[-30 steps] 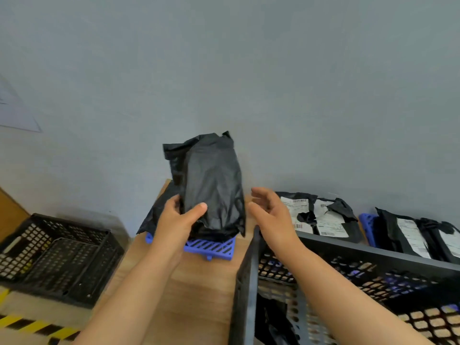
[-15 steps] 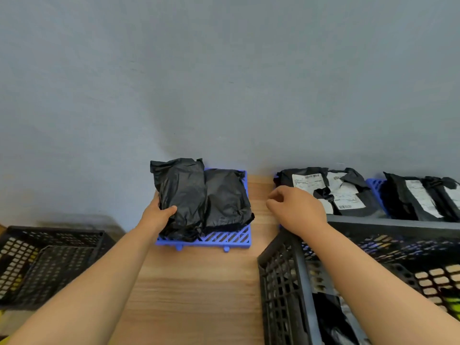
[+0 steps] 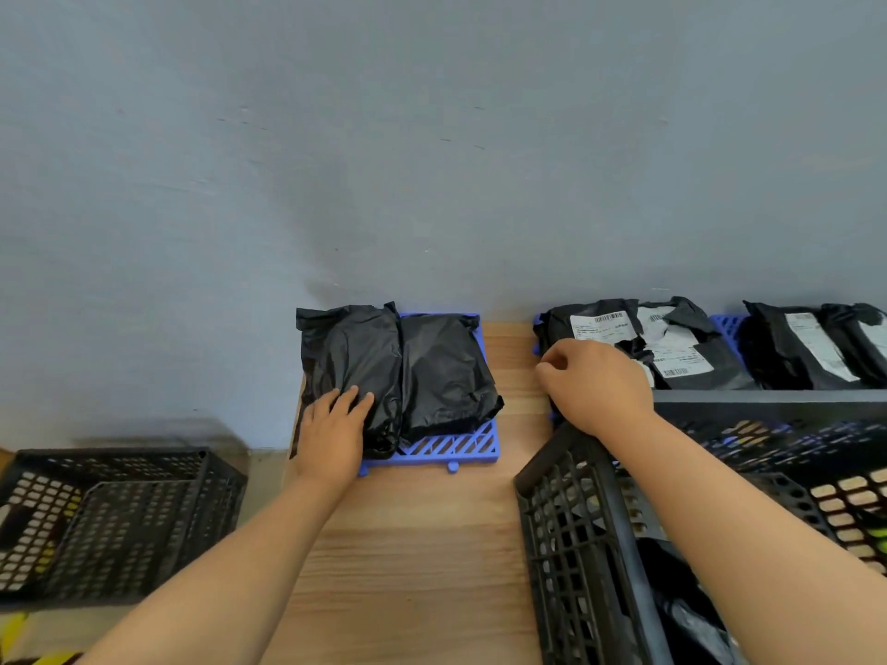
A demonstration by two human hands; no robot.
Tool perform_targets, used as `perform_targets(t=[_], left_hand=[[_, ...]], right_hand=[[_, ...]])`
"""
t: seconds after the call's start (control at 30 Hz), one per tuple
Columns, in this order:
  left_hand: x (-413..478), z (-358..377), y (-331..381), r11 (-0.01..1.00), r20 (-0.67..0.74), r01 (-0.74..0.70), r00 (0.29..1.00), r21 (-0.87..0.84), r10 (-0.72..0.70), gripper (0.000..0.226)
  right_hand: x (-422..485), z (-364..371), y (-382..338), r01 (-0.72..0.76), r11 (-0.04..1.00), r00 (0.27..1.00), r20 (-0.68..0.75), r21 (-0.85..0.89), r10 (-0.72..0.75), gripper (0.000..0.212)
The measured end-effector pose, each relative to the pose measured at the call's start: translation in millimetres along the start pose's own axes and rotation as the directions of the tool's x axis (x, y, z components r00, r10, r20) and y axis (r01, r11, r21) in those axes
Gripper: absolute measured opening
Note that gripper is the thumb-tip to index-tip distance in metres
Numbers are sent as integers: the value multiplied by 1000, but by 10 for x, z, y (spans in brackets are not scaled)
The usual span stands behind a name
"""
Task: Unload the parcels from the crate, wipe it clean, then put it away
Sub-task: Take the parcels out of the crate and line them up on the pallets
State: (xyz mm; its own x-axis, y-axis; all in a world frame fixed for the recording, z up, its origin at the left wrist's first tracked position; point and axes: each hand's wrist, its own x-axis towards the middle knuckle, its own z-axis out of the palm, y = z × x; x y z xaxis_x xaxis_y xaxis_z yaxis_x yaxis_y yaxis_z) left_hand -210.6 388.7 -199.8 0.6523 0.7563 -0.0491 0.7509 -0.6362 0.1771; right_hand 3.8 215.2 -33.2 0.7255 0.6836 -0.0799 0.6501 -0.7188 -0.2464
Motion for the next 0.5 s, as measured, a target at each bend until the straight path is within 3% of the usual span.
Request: perform_targets(t=[0.07,0.2,0.33,0.4,0.5], left_hand=[[19,-8,7,999,46,6,999,-50,-3,60],[5,-208,172,999,27,26,999,45,-27,51],[-125,-444,623,994,-64,-85,995,-68,81,47],[-198,-575,919,976,-109,-172,981,-136,158,47],[-323,-768,1312,923,-167,-294,951,-250,258,46]], right_hand=[[-11,-6,-6,-6,1000,1000,3,-8,6,24],[-27,-11,-17,0,1000,1000,-13,3,0,24],[-91,-23,24,61,984,996,-74,169,-49,22],[-131,-55,71,99,896,993,-105,433,-58,19],[-287,-187,205,111,645,985,-168,756,27,25]])
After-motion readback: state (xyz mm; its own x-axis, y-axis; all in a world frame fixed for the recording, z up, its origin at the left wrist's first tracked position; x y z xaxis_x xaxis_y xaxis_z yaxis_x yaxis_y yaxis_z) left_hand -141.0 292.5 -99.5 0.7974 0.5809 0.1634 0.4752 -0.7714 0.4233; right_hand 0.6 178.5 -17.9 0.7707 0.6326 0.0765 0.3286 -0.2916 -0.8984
